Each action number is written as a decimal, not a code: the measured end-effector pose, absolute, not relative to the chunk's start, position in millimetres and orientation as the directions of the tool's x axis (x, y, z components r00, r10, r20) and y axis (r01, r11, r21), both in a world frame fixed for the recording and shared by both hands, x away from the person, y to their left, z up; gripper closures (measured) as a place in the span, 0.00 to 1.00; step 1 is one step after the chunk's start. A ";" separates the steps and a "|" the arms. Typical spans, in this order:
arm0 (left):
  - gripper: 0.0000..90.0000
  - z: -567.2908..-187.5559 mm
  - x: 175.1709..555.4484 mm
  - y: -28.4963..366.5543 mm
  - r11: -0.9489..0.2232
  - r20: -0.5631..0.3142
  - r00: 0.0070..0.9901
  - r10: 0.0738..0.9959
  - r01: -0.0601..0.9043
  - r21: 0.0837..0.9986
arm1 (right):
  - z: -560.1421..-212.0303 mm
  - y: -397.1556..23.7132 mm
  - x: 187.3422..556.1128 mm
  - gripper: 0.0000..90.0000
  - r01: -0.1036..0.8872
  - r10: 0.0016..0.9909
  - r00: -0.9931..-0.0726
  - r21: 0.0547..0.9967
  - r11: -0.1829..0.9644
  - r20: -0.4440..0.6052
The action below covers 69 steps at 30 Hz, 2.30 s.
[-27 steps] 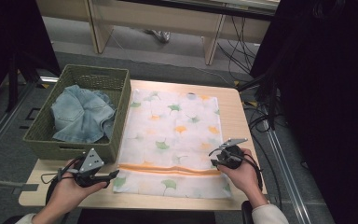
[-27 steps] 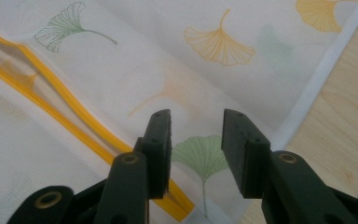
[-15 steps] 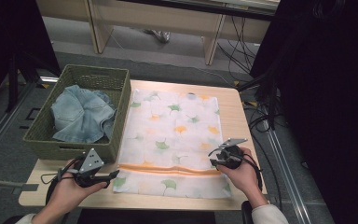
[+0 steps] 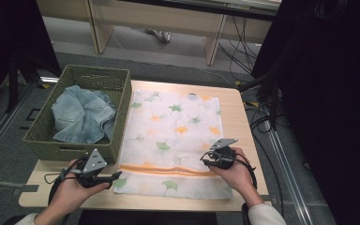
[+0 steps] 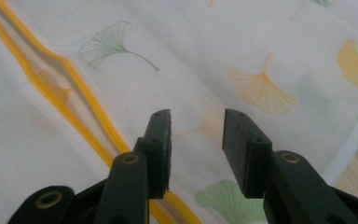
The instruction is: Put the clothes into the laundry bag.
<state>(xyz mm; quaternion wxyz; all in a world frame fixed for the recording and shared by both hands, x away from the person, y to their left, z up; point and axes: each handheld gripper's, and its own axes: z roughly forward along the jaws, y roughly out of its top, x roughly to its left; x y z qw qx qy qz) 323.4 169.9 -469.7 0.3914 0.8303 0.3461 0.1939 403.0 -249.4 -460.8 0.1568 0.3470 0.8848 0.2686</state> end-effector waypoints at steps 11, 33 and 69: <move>0.46 -471.1 324.7 164.9 -0.467 0.054 0.698 0.714 0.417 0.780 | -471.0 -204.6 401.8 0.70 0.459 0.588 -0.802 0.521 0.719 -0.106; 0.47 -471.8 324.1 163.2 -0.470 0.048 0.707 0.706 0.417 0.778 | -485.8 -151.4 411.6 0.69 0.301 0.426 -0.867 0.410 0.861 -0.259; 0.47 -470.8 323.7 161.2 -0.463 0.054 0.706 0.706 0.403 0.790 | -444.8 -148.6 421.9 1.00 0.290 0.537 -0.787 0.587 0.756 -0.304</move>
